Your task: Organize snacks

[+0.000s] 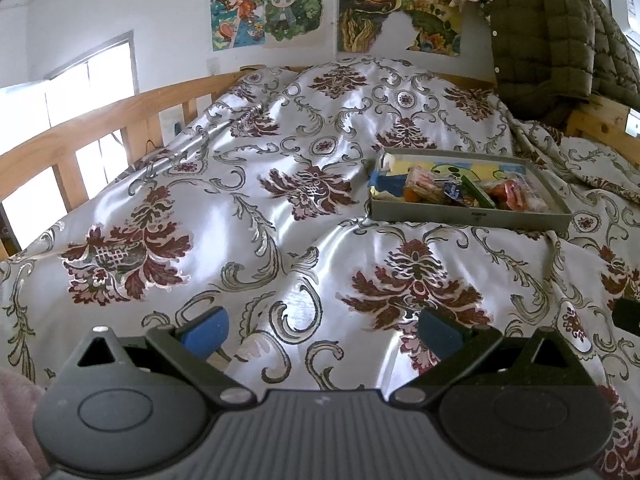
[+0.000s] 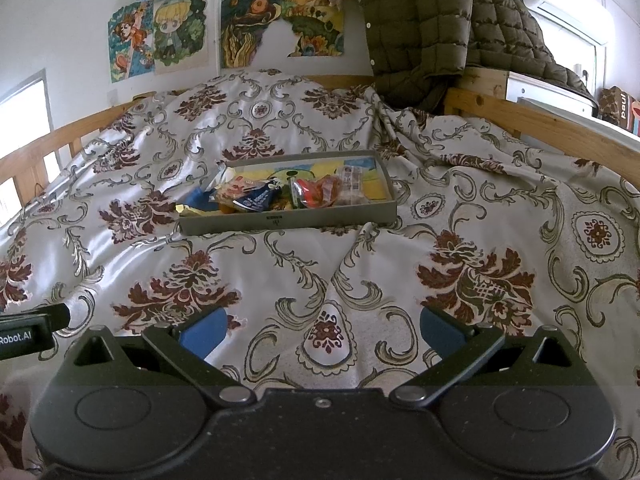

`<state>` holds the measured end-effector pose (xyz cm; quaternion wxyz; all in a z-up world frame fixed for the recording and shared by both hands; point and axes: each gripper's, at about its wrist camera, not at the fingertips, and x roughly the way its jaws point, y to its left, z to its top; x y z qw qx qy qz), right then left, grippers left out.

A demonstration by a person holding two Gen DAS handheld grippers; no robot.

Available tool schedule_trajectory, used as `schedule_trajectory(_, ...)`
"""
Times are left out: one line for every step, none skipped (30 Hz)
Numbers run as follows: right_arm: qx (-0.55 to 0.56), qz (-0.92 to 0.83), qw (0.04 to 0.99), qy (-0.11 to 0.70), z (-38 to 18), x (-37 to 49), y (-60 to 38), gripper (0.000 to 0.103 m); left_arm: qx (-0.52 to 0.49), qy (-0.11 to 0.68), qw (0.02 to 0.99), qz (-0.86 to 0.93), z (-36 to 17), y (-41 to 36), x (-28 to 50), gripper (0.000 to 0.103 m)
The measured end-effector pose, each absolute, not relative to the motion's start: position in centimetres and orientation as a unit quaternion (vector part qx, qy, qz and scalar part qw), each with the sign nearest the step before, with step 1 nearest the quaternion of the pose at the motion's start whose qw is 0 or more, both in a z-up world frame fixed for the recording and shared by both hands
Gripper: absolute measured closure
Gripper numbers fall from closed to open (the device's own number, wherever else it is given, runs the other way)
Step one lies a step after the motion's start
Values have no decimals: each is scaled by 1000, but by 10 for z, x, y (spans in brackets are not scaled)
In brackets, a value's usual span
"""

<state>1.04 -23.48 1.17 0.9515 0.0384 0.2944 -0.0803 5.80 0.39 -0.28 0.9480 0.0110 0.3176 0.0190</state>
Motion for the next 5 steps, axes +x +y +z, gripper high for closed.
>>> schedule_trajectory(39, -80, 952, 294, 12, 11, -235, 1, 10, 318, 948, 19, -3, 4, 58, 0)
schedule_trajectory(38, -80, 952, 294, 12, 10, -235, 1, 10, 318, 948, 19, -3, 4, 58, 0)
schedule_trajectory(39, -80, 952, 294, 12, 10, -235, 1, 10, 318, 948, 19, -3, 3, 58, 0)
schedule_trajectory(39, -80, 952, 294, 12, 10, -235, 1, 11, 318, 948, 20, -3, 3, 58, 0)
schedule_trajectory(39, -80, 951, 294, 12, 10, -235, 1, 11, 320, 947, 21, -3, 3, 58, 0)
